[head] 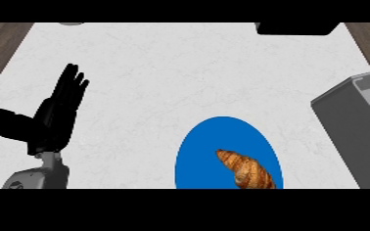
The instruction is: Pick the squash from the plate and place it in the cardboard box
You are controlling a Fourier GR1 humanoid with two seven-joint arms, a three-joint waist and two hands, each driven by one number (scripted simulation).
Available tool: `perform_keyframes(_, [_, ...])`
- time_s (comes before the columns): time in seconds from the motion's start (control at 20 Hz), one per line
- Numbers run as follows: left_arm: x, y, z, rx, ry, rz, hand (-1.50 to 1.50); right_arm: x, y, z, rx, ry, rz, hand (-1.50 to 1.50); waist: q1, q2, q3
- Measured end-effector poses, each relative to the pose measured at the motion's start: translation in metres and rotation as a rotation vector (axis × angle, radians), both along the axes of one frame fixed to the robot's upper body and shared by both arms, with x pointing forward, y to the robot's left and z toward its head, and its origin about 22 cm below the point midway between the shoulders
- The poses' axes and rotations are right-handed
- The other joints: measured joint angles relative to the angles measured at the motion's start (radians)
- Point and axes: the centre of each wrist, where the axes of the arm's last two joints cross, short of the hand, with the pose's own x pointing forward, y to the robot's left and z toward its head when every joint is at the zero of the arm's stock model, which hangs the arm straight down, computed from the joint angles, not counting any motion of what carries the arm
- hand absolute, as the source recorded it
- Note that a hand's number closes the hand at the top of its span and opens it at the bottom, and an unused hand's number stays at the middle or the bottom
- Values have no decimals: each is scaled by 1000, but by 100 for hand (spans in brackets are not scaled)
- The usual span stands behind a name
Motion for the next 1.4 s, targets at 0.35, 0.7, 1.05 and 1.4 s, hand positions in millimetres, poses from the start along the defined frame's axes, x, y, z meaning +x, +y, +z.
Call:
perform_keyframes(0.35, [1,-4,-1,-3,0,-4,0,6,-23,-9,69,-237,75,-150,-10,-7,-12])
perform_keyframes(0.7, [2,-4,-4,0,12,23,0,5,-34,10,303,-550,128,-150,-26,-12,-8])
perform_keyframes(1.05, [-2,0,-2,4,15,31,0,-1,-53,18,728,-756,61,-150,-28,-12,2])
perform_keyframes(1.4, [-1,-4,2,1,4,20,0,-34,-101,19,918,-900,18,-150,-19,-6,5])
